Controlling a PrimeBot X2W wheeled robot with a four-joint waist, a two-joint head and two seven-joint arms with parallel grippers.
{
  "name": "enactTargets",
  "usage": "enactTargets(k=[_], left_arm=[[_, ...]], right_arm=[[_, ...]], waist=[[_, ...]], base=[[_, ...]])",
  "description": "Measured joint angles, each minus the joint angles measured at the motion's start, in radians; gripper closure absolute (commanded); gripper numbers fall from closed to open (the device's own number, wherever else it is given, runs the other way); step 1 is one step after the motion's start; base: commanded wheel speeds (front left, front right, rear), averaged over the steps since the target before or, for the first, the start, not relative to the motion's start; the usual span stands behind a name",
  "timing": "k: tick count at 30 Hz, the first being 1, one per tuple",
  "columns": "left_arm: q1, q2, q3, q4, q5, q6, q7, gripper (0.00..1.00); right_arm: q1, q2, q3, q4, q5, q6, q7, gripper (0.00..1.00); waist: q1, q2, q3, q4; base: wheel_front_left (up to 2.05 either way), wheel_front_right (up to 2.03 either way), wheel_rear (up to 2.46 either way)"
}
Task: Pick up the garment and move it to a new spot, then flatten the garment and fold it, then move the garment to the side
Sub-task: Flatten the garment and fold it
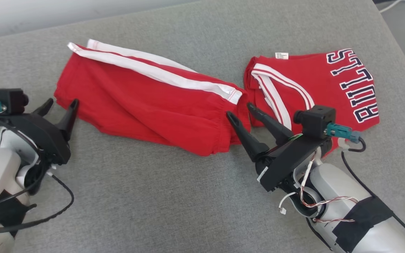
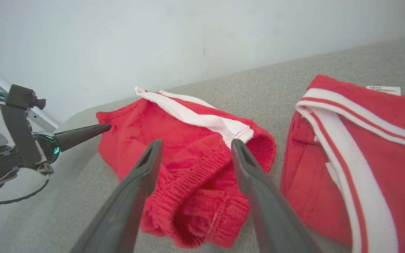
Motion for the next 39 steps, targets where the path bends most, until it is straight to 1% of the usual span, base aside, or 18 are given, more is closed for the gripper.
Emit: enactTargets(k=[1,3,4,5,6,9,14,17,28,32,39], left_arm=[[0.002,-0.003,0.005,0.006,-0.021,0.000,0.004,0.00],[0.004,-0.004,-0.005,0.010,-0.027,0.000,0.010,0.00],[0.004,-0.007,-0.004,0.012,-0.030,0.000,0.013,0.51],[0.003,-0.009,-0.004,0.012,-0.034,0.000,0.018,0.85],[0.002,-0.010,-0.007,0.012,-0.034,0.000,0.019,1.00],[-0.001,-0.007,-0.013,0.018,-0.034,0.000,0.020,1.00],[-0.016,-0.026,-0.017,0.029,-0.045,0.000,0.026,1.00],[-0.012,-0.037,-0.014,0.033,-0.055,0.000,0.008,1.00],[0.092,-0.096,-0.018,0.051,-0.094,0.000,-0.080,1.00],[0.127,-0.110,-0.020,0.053,-0.096,0.000,-0.102,1.00],[0.194,-0.146,-0.030,0.057,-0.097,0.000,-0.142,1.00]], right_arm=[[0.002,-0.002,-0.003,-0.002,0.000,0.000,-0.003,0.00],[0.003,-0.009,-0.008,-0.007,0.000,0.000,-0.004,0.00],[0.003,-0.013,-0.012,-0.007,0.000,0.000,-0.008,0.00],[0.004,-0.018,-0.015,-0.007,0.000,0.000,-0.011,0.00],[0.004,-0.022,-0.018,-0.007,-0.001,0.000,-0.012,0.00],[0.004,-0.026,-0.021,-0.008,-0.001,0.000,-0.018,0.00],[0.009,-0.035,-0.027,-0.010,-0.006,0.000,-0.025,0.00],[0.010,-0.034,-0.028,-0.009,-0.006,0.000,-0.029,0.00],[0.052,-0.044,-0.035,0.034,-0.003,0.000,-0.039,0.00],[0.070,-0.048,-0.035,0.041,0.004,0.000,-0.040,0.00],[0.127,-0.069,-0.040,0.059,0.014,0.000,-0.047,0.00]], waist=[[0.0000,0.0000,0.004,-0.003],[0.0000,0.0000,0.013,-0.010],[0.0000,0.0000,0.017,-0.012],[0.0000,0.0000,0.020,-0.014],[0.0000,0.0000,0.023,-0.016],[0.0000,0.0000,0.028,-0.016],[0.0000,0.0000,0.025,0.000],[0.0000,0.0000,0.019,0.011],[-0.0001,0.0000,-0.043,0.072],[-0.0001,0.0000,-0.066,0.091],[-0.0001,0.0000,-0.121,0.144]], base=[[0.00,0.00,0.00],[0.00,0.00,0.00],[0.00,0.00,0.00],[0.00,0.00,0.00],[0.00,0.00,0.00],[0.00,0.00,0.00],[0.00,0.00,0.00],[0.00,0.00,0.00],[0.00,0.00,0.00],[0.00,0.00,0.00],[0.00,0.00,0.00]])
